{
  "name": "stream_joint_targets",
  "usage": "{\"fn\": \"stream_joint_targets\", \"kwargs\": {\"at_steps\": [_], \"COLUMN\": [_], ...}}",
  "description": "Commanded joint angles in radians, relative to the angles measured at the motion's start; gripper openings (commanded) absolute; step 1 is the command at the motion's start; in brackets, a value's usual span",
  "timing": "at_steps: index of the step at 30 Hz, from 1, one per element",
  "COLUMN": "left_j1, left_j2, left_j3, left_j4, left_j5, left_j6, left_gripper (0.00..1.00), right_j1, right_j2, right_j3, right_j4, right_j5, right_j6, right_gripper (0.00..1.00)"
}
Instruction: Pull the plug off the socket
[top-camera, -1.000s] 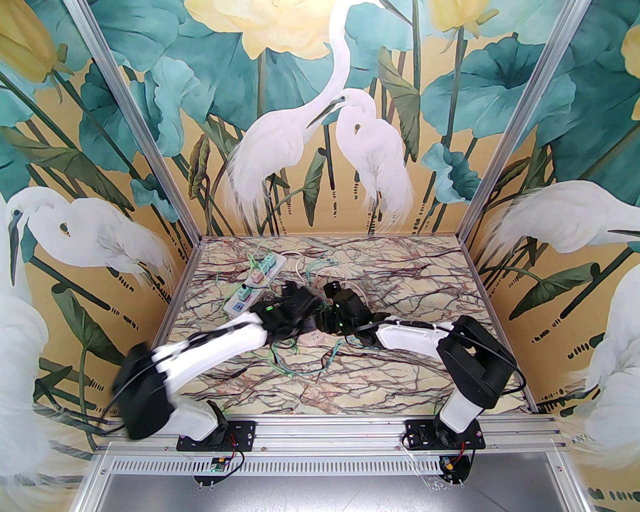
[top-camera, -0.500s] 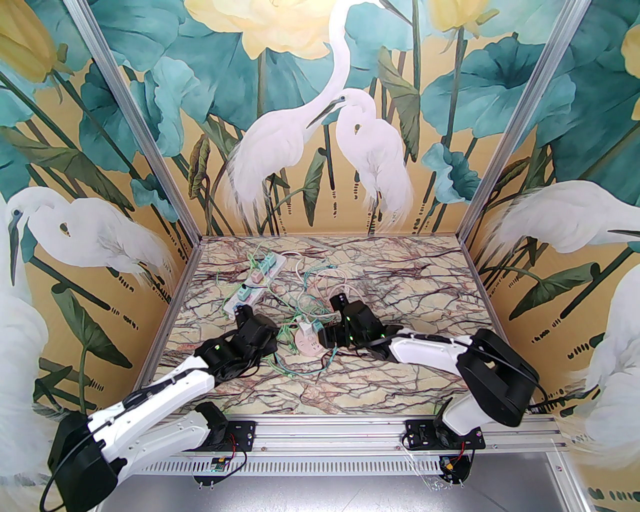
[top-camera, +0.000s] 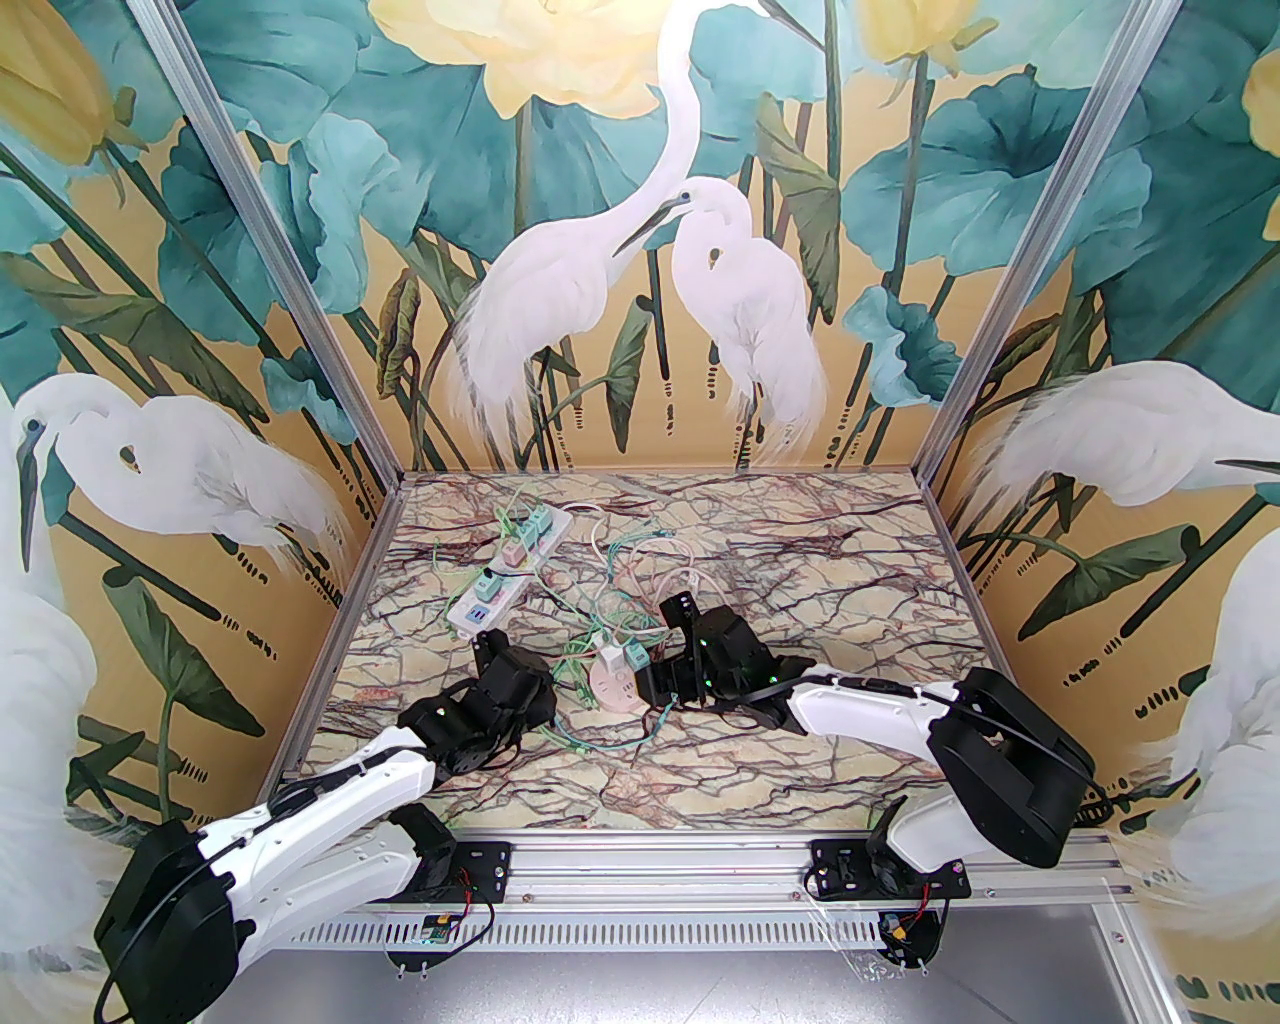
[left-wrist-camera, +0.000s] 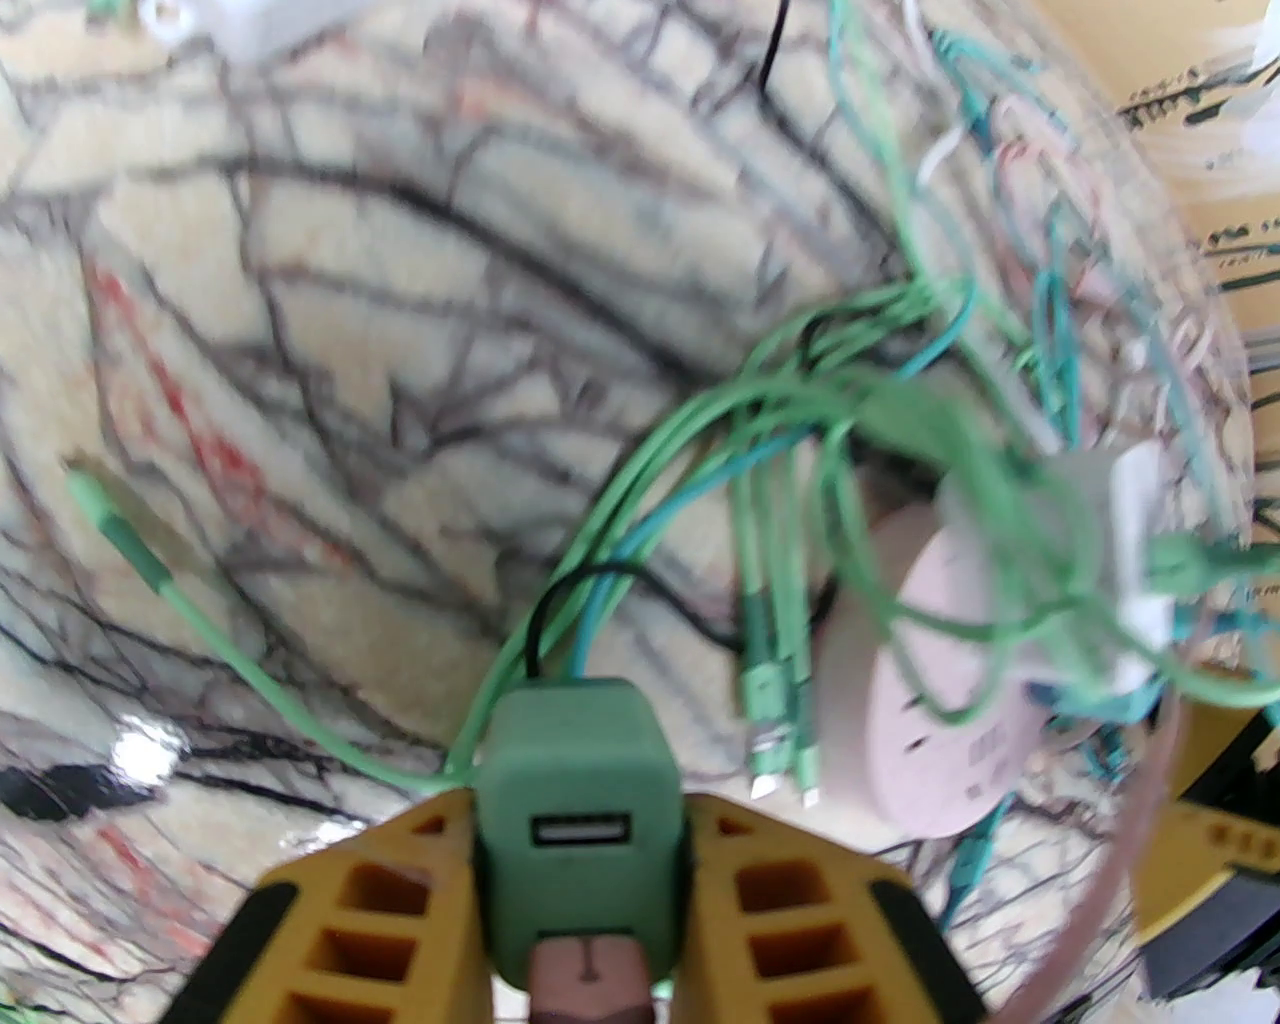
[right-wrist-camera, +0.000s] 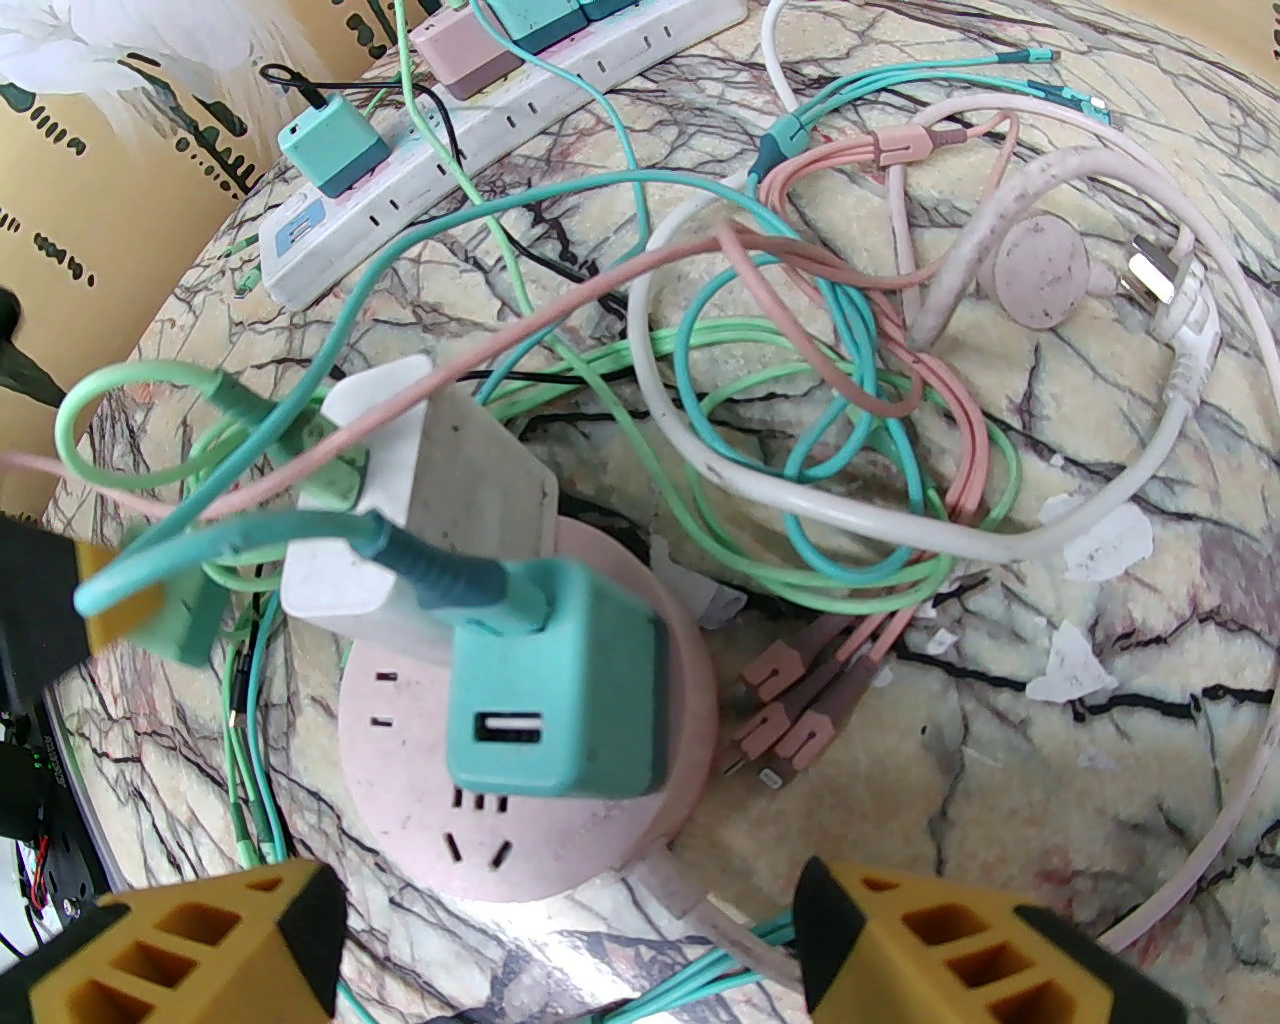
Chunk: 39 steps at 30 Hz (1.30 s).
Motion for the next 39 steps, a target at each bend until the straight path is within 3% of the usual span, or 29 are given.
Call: {"fn": "stream_joint_targets", "kwargs": {"at_steps": [1, 5, 8, 10, 13, 15, 27, 30, 35, 39], "left_j1": [0.008, 0.007, 0.008, 0.007, 0.007, 0.007, 0.007, 0.007, 0.033, 0.109], "left_j2": [0.012, 0.004, -0.021, -0.041, -0.088, -0.126, -0.284, -0.283, -0.242, -0.169], "left_j3": [-0.014, -0.023, -0.03, -0.029, -0.013, 0.009, 0.158, 0.165, 0.167, 0.161], "left_j4": [0.015, 0.001, -0.013, -0.036, -0.083, -0.116, -0.262, -0.269, -0.292, -0.238], "left_j5": [0.031, 0.053, 0.067, 0.068, 0.068, 0.064, -0.003, -0.035, -0.188, -0.155], "left_j6": [-0.008, -0.021, -0.031, -0.032, -0.026, -0.016, 0.077, 0.091, 0.121, 0.143], "left_gripper": [0.28, 0.28, 0.47, 0.5, 0.69, 0.74, 0.75, 0.74, 0.72, 0.72], "right_j1": [0.005, 0.005, 0.005, 0.005, 0.005, 0.005, 0.005, 0.008, 0.011, 0.014], "right_j2": [-0.028, -0.032, -0.027, -0.029, -0.034, -0.038, -0.057, -0.046, -0.042, -0.045], "right_j3": [-0.013, -0.018, -0.016, -0.018, -0.022, -0.025, -0.048, -0.045, -0.042, -0.042], "right_j4": [0.003, 0.006, 0.007, 0.007, 0.012, 0.015, 0.044, 0.045, 0.048, 0.044], "right_j5": [0.042, 0.054, 0.057, 0.062, 0.065, 0.065, 0.082, 0.079, 0.073, 0.071], "right_j6": [-0.007, -0.003, -0.002, -0.001, -0.001, -0.001, -0.011, -0.008, -0.008, -0.011], "right_gripper": [0.81, 0.81, 0.86, 0.86, 0.85, 0.84, 0.83, 0.83, 0.83, 0.83]}}
